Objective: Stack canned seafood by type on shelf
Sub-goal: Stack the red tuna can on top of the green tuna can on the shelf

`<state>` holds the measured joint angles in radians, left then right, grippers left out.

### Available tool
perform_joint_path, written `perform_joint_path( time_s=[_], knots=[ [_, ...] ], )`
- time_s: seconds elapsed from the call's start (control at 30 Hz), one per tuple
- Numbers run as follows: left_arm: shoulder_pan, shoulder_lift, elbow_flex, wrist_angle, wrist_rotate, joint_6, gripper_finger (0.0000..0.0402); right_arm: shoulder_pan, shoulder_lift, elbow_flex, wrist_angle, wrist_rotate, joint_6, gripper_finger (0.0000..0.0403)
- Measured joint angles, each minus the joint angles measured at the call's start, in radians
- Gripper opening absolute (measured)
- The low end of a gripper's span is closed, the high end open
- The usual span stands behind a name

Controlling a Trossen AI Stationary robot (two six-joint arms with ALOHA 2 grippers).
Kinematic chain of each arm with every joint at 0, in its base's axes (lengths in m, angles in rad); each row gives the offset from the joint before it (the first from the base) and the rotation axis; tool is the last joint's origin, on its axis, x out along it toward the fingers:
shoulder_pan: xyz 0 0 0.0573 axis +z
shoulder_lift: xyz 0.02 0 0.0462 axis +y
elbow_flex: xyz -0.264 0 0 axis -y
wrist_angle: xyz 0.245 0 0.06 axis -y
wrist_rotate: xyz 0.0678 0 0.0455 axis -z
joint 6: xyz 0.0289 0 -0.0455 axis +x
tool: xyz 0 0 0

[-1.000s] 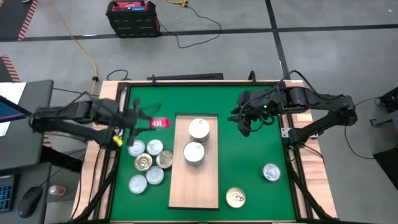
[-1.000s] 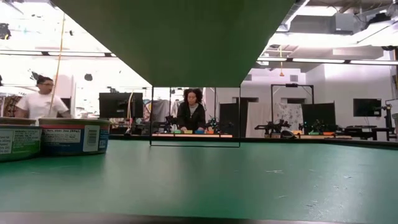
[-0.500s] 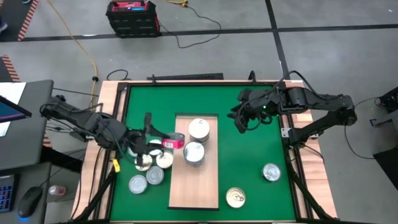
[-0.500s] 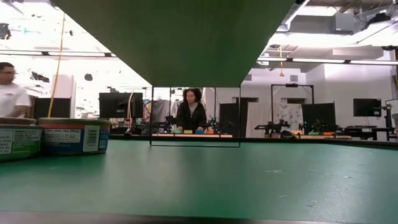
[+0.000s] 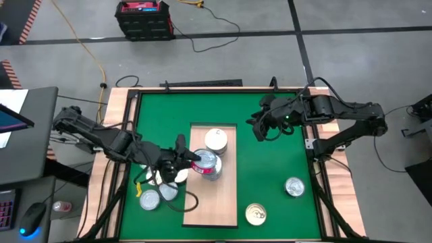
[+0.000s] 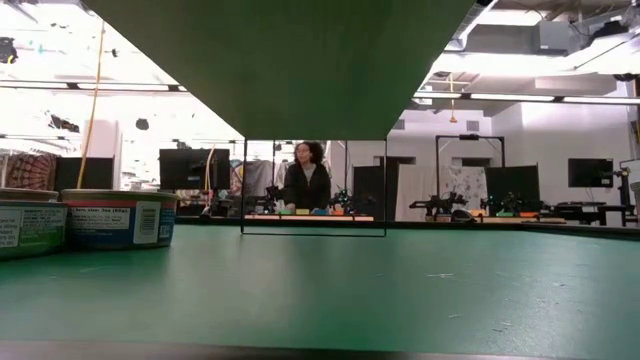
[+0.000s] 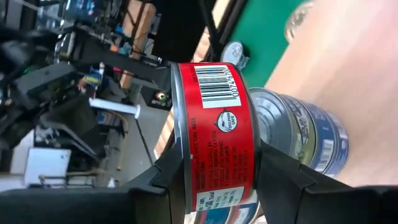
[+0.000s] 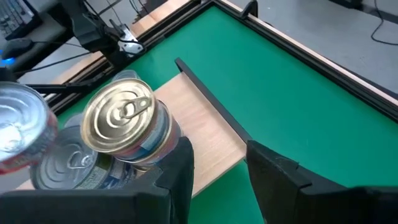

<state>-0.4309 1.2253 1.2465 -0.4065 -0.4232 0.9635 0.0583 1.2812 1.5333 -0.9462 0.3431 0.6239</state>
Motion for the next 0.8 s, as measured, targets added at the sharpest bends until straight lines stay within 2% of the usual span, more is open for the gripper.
perform_joint_path(
  time_s=[0.23,0.43,0.8],
  knots=[
    [0.007,0.038,0.0,-0.023,0.025,0.041,0.0143,0.003,0.0,0.0,0.015,0.0,0.004,0.0172],
    [0.039,0.036,0.0,-0.031,0.092,-0.023,0.0146,0.007,0.0,0.0,0.015,0.0,0.005,0.0172],
    [0.079,0.036,0.0,-0.017,0.17,-0.079,0.0206,0.007,0.0,0.0,0.016,0.0,0.005,0.0172]
  ],
)
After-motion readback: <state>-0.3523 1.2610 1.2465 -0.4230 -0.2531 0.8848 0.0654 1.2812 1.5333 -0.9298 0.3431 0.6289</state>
